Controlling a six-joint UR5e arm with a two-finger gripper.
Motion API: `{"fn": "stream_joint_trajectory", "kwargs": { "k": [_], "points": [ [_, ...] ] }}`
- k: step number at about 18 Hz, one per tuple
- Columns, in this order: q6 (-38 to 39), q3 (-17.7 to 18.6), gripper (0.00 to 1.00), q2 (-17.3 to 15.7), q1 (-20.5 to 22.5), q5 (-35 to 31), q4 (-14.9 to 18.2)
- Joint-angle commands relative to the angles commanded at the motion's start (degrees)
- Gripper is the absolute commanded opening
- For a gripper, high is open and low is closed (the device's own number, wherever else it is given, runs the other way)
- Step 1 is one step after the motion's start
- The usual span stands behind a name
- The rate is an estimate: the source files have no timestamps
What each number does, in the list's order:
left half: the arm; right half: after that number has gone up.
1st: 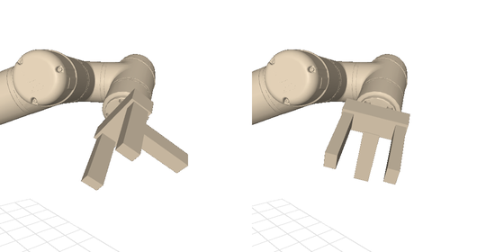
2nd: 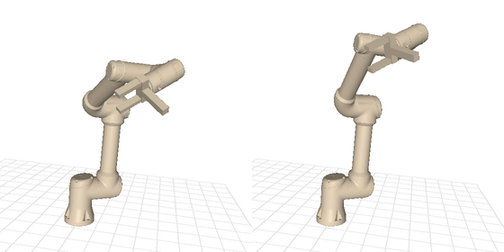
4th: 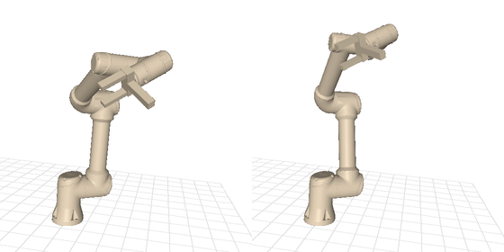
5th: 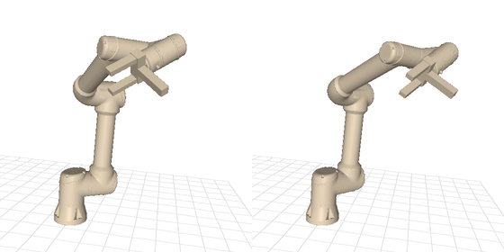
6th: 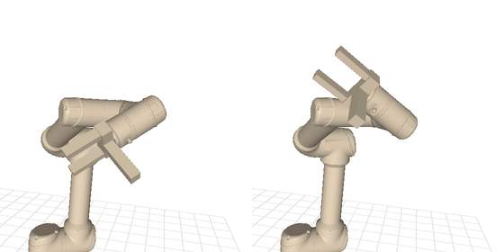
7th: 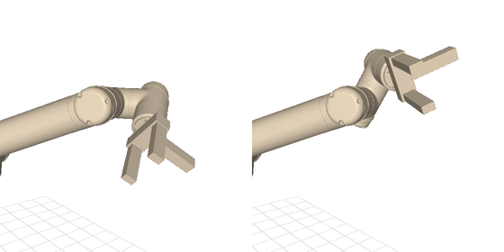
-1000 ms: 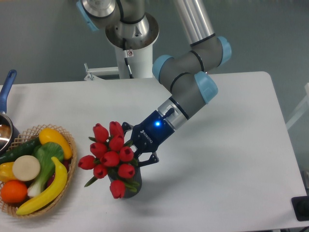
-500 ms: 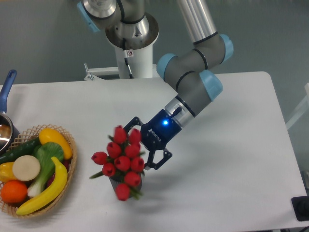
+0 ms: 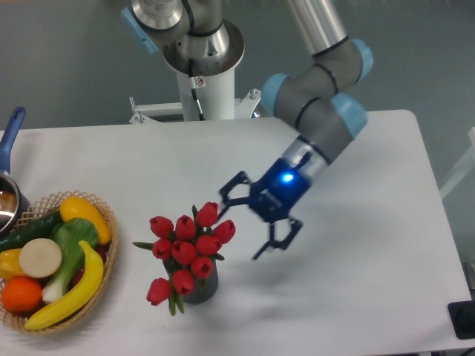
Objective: Insert the flowers into the vase
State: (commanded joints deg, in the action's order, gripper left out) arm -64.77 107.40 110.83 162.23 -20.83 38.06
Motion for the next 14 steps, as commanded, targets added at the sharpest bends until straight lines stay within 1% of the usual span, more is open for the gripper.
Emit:
{"fn": "stream_joint_trajectory", "kwargs": {
  "k": [3, 4, 5, 8, 10, 11, 12, 14],
  "points": [
    [-0.18, -0.17, 1.00, -0.09, 4.40, -0.09, 0.00],
    [-0.09, -0.61, 1.00, -0.44, 5.28, -0.96, 0.00],
    [-0.09, -0.79, 1.00, -1.05, 6.25, -3.40, 0.00],
    [0.00, -1.14, 1.00, -3.51, 6.52, -14.46, 0.18],
    [-0.18, -0.88, 1.00, -4.04, 6.08, -24.38, 0.18],
    [-0.26, -0.97, 1.00, -4.13, 5.47, -29.57, 0.18],
    [-0.26, -1.23, 1.00, -4.13, 3.73, -33.27, 0.18],
    [0.26, -1.23, 1.00, -4.04, 2.22, -36.20, 0.18]
  ]
}}
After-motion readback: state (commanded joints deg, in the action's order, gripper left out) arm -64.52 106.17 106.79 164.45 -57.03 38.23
